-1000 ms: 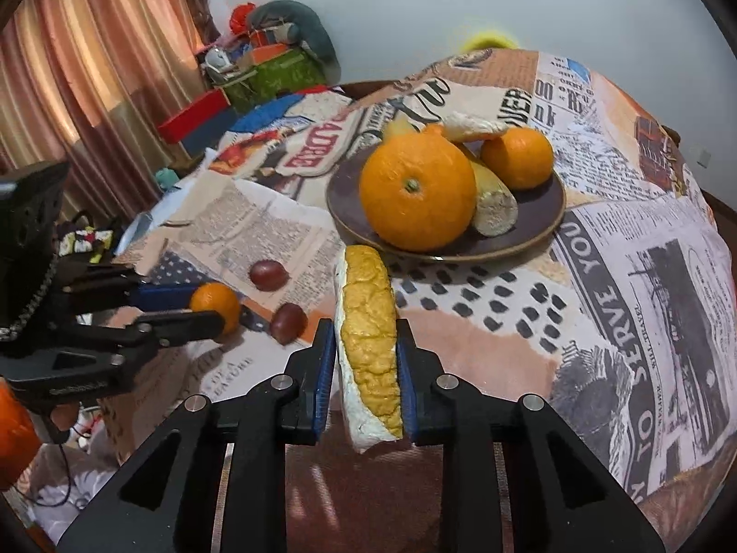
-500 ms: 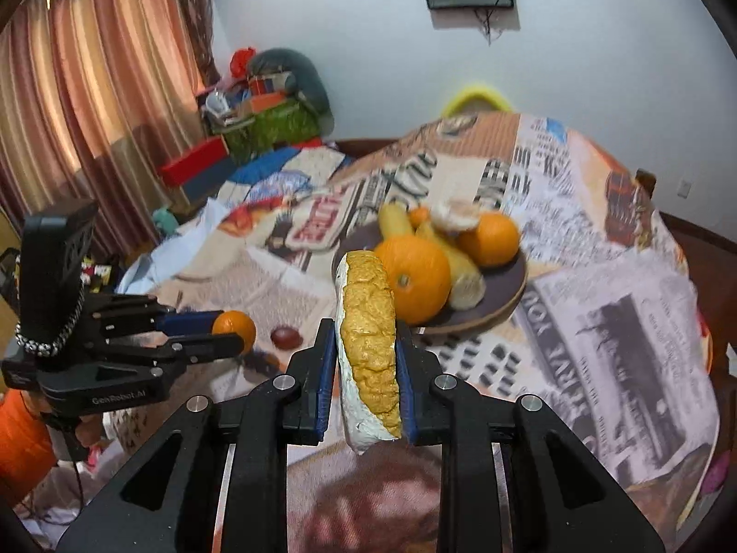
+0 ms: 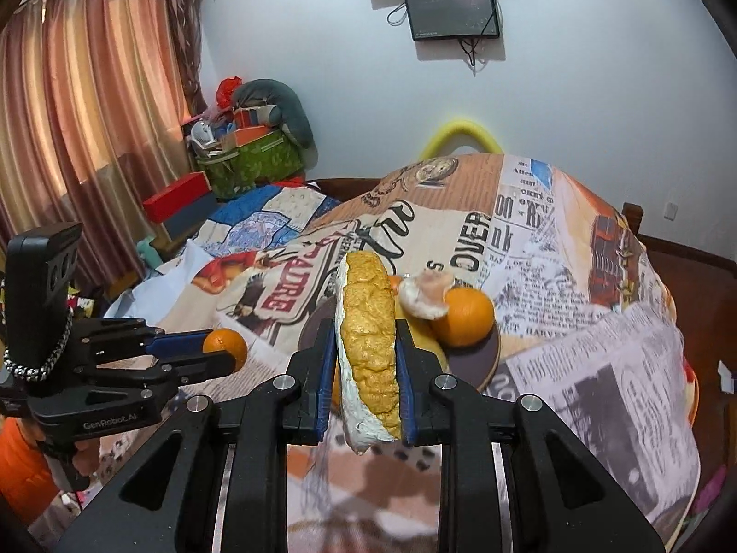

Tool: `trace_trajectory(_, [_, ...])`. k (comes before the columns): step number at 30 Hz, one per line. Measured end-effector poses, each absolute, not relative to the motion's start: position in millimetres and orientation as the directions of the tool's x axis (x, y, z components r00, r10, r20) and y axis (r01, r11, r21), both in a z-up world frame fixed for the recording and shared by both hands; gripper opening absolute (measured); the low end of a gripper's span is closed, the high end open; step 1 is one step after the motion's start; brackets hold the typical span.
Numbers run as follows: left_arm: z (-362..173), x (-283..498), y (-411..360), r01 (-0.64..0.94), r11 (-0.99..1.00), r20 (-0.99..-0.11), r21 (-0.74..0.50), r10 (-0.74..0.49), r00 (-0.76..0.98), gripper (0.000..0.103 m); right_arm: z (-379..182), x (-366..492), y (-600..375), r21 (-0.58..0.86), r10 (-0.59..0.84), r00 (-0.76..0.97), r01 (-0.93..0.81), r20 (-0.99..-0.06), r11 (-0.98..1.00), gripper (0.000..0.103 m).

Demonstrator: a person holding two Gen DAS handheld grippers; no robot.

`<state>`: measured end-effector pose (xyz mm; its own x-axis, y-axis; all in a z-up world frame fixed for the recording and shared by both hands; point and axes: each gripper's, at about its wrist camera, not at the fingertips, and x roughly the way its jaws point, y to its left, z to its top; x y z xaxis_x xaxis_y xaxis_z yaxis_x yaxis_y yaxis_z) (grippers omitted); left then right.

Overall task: Organize fruits
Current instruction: 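Carry the mandarin onto the plate with the left tool while the right tool places the pomelo segment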

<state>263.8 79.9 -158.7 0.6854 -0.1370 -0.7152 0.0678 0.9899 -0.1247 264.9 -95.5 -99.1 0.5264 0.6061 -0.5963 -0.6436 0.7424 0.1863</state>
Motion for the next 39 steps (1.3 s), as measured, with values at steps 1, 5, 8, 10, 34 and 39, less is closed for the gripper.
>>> trace_trajectory(1, [-158.4,267.8,80.5,0.066,0.990,-0.714,-0.121,-0.133,0.687,0.027,-99.5,269.3,-93.0,0.184,0.606,0.527,-0.644,-0.596,0.742,0.022])
trace_trajectory(5, [-160.7,286.0,83.7,0.055,0.992,-0.714,-0.114,-0.120,0.690,0.027,-101.5,284.5,-83.1,0.174,0.602,0.526,-0.649,-0.600,0.741,0.022])
trace_trajectory(8, [-166.3,299.5,85.9,0.052,0.991,-0.718,-0.125,-0.127,0.684,0.027,-103.0,292.2,-76.5,0.163,0.599,0.524,-0.655,-0.605,0.738,0.022])
trace_trajectory(10, [-172.3,308.0,86.0,0.048,0.992,-0.725,-0.121,-0.121,0.678,0.027,-104.8,298.9,-71.5,0.156,0.598,0.520,-0.661,-0.609,0.734,0.022])
trace_trajectory(34, [-217.8,366.3,81.9,0.047,0.989,-0.798,-0.138,-0.139,0.587,0.027,-134.8,329.9,-53.5,0.103,0.547,0.467,-0.688,-0.695,0.719,0.024])
trace_trajectory(39, [-215.2,364.6,79.3,0.054,0.988,-0.795,-0.143,-0.147,0.588,0.028,-135.8,327.4,-55.2,0.097,0.538,0.467,-0.686,-0.702,0.721,0.025])
